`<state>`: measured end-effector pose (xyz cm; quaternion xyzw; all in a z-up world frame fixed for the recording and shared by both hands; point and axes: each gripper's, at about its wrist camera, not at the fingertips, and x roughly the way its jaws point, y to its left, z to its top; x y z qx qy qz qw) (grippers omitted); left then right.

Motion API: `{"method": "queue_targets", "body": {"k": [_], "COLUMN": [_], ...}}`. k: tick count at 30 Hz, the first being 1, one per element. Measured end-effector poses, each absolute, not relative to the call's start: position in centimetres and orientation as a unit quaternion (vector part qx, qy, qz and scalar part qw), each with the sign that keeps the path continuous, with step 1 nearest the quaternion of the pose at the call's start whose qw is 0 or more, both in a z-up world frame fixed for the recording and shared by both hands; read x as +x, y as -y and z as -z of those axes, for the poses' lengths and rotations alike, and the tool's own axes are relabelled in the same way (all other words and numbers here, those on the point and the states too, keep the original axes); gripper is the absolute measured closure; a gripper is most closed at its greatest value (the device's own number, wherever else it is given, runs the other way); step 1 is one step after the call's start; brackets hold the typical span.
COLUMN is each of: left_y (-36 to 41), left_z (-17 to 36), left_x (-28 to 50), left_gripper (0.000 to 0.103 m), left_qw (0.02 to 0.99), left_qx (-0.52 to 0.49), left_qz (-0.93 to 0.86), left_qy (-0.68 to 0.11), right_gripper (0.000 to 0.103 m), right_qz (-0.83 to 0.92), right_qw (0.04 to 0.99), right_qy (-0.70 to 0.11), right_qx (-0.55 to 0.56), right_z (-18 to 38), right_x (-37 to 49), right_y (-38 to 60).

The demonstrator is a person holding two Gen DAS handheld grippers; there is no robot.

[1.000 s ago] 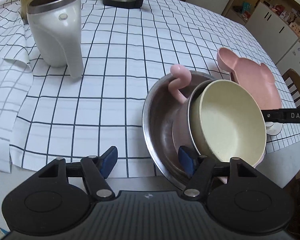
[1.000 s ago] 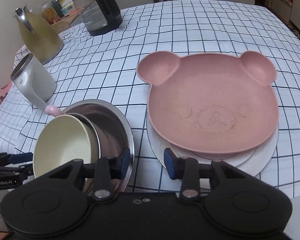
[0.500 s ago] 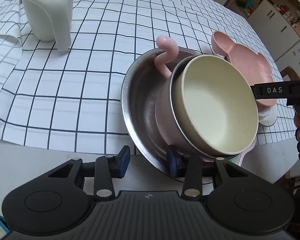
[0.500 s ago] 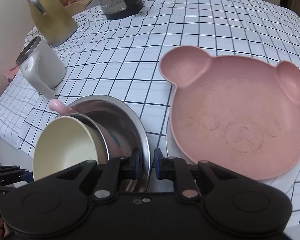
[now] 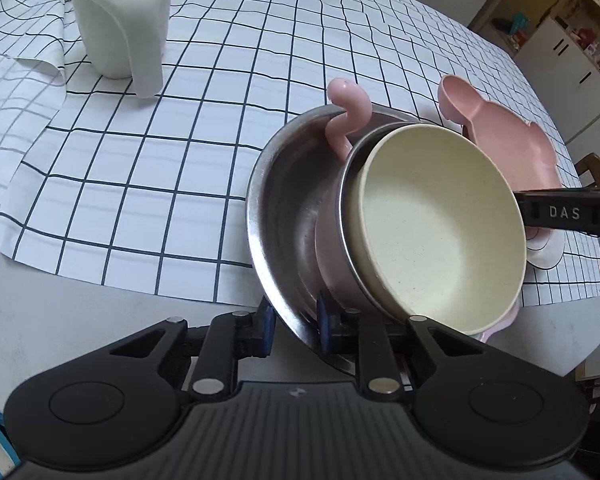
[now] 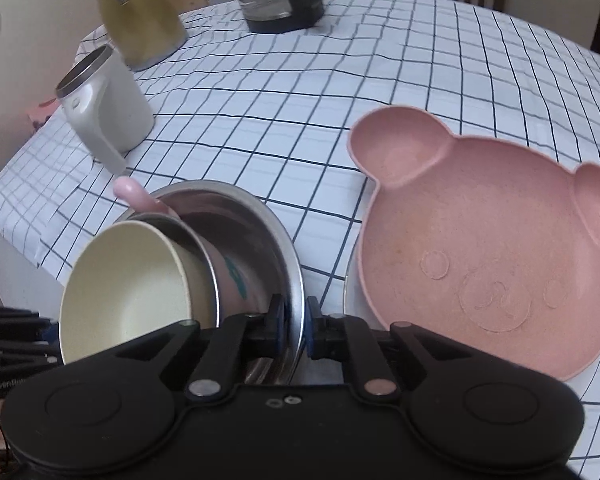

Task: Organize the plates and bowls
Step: 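Lift the nested bowls with both grippers and carry them over the plate stack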

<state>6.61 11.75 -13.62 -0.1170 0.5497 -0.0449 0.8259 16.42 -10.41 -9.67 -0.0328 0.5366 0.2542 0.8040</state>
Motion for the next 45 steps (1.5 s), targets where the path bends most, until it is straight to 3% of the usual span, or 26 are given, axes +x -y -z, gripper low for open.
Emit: {"method": "queue_targets", "body": {"k": [15,29,45], "left_y": [-10.2,-3.6,5.1], "left_z": [9.9,6.1,7.4], "left_x": [5.8,11.0,18.7], "left_gripper": [0.085,0.085,0.085], "left_qw": [0.851,0.866,0.855], "left_qx": [-0.094,-0.032,0.028], "left_qz": [0.063,0.14,0.196], "left_qy": [-0.513,-0.48,-0.48], "right_gripper": [0.093,0.093,0.093], "right_qz": [-0.253,-0.182,-0.089], "right_qw": [0.829,0.873,0.893], "right_qy": [-0.499,-0.45,-0.434], "right_qx": [-0.014,0.039,0.08], "right_z": [6.1,1.0,2.2], "right_x": [13.7,14.3,17.0], "right_y": [12.8,19.6,27.7]}}
